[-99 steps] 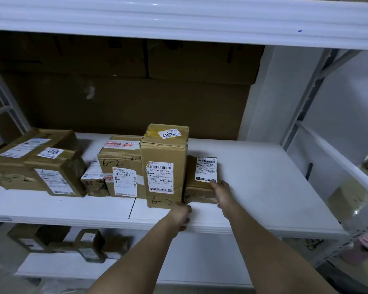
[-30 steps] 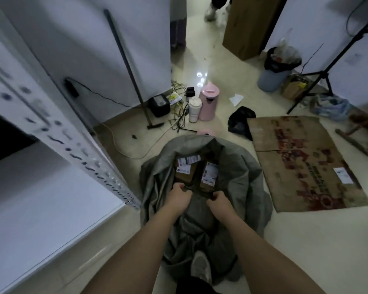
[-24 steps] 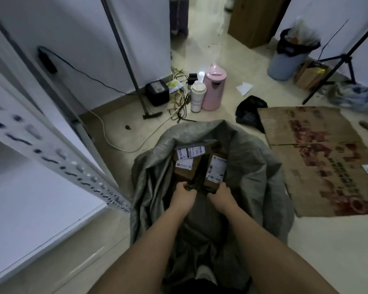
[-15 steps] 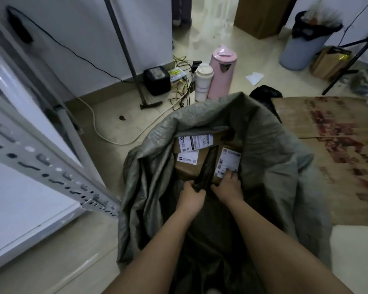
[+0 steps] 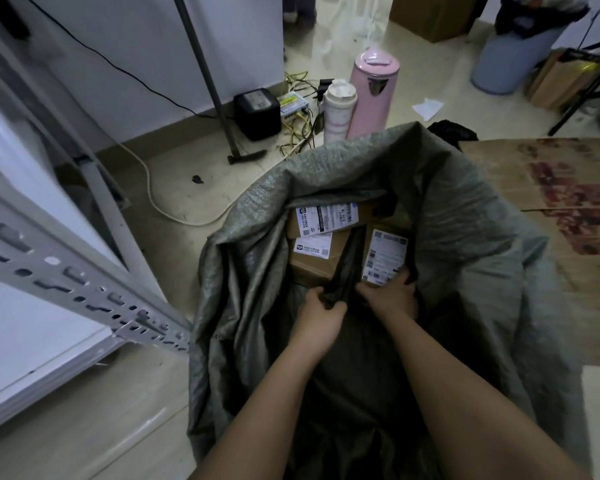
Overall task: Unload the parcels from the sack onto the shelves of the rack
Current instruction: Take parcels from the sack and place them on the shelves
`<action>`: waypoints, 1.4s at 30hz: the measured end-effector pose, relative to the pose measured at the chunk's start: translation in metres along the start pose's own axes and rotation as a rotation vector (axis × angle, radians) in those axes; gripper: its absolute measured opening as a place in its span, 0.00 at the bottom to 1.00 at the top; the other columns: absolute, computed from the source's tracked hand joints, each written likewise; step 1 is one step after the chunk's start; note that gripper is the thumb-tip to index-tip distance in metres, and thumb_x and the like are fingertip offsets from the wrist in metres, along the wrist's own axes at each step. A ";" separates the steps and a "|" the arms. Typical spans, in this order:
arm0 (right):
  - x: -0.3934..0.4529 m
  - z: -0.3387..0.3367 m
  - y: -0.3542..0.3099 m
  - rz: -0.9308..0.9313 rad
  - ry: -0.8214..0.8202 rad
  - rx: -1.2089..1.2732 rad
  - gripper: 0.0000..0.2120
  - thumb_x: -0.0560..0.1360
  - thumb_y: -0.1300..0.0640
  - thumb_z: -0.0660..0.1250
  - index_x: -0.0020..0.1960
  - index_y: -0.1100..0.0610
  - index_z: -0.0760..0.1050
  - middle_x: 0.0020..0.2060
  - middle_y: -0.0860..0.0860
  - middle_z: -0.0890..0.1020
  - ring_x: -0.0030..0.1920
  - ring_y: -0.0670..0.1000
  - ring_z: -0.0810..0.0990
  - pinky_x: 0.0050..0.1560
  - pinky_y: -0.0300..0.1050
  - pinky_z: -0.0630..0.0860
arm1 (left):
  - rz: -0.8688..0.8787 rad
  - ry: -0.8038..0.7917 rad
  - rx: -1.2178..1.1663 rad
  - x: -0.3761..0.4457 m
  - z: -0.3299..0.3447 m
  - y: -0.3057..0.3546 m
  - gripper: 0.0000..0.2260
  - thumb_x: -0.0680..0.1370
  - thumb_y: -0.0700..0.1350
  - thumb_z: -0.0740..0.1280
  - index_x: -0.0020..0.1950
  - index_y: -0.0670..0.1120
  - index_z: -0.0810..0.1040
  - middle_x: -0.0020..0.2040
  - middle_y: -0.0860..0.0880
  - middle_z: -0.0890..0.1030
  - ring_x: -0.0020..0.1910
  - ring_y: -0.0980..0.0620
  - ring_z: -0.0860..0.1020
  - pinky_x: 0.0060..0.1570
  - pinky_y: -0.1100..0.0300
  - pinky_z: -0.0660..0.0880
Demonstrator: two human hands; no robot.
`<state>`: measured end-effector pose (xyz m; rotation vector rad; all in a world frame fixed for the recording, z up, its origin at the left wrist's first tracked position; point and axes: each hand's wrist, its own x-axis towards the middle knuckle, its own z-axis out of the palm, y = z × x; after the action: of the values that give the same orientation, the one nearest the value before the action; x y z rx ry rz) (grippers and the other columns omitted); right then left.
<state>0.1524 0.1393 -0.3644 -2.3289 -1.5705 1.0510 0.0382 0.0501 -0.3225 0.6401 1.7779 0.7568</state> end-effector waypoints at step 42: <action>-0.090 -0.050 -0.010 -0.888 0.073 -0.227 0.30 0.72 0.36 0.44 0.72 0.36 0.62 0.71 0.44 0.65 0.75 0.47 0.51 0.74 0.54 0.40 | -0.167 -0.148 -0.461 -0.039 -0.060 0.020 0.36 0.60 0.76 0.61 0.62 0.59 0.75 0.54 0.54 0.82 0.56 0.52 0.78 0.49 0.54 0.70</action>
<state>0.1569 0.0790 -0.2806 -1.4117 -2.4053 0.5709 -0.0050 0.0235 -0.2682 0.2291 1.4333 0.9371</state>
